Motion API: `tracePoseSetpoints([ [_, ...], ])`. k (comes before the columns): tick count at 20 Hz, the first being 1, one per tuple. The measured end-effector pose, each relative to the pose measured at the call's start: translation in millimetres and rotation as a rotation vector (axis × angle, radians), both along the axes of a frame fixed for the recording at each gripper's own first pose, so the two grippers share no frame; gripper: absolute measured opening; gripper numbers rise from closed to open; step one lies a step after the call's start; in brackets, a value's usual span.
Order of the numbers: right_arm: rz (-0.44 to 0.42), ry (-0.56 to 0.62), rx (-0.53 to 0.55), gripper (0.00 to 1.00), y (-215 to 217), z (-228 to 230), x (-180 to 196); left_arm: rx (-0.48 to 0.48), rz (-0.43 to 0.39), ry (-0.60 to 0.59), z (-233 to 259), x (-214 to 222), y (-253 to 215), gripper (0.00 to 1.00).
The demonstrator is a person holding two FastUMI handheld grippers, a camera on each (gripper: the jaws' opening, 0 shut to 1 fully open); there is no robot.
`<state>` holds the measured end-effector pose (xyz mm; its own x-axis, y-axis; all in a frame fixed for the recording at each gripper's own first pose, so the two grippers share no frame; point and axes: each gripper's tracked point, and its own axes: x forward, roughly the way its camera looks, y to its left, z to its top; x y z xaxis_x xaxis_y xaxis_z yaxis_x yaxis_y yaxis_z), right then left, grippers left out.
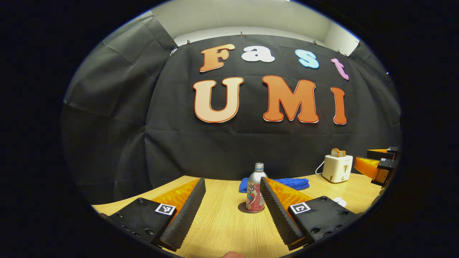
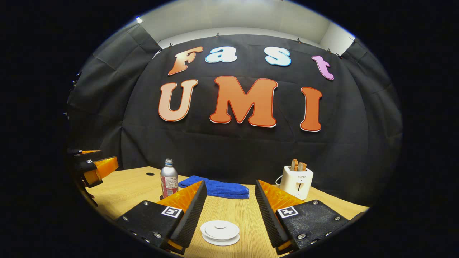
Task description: Open the teacup lid with one hand, grasp the water bottle and pour water into the teacup with the other hand; after pouring, place the water bottle on the coaster and then close the teacup lid.
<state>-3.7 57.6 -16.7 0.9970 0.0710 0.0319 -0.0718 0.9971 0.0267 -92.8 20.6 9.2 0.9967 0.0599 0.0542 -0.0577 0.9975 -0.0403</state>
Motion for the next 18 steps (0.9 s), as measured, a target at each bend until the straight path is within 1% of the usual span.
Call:
tracePoseSetpoints([
  [8, -0.002, 0.008, -0.002, 0.81, -2.9, -4.3, 1.2, 0.0, 0.0, 0.025, -6.1, 1.5, -1.6, 1.0],
  [18, 0.007, 0.026, -0.027, 0.81, -2.1, -12.1, 3.0, 0.028, 0.002, 0.033, -6.6, 5.3, -4.6, 1.0],
])
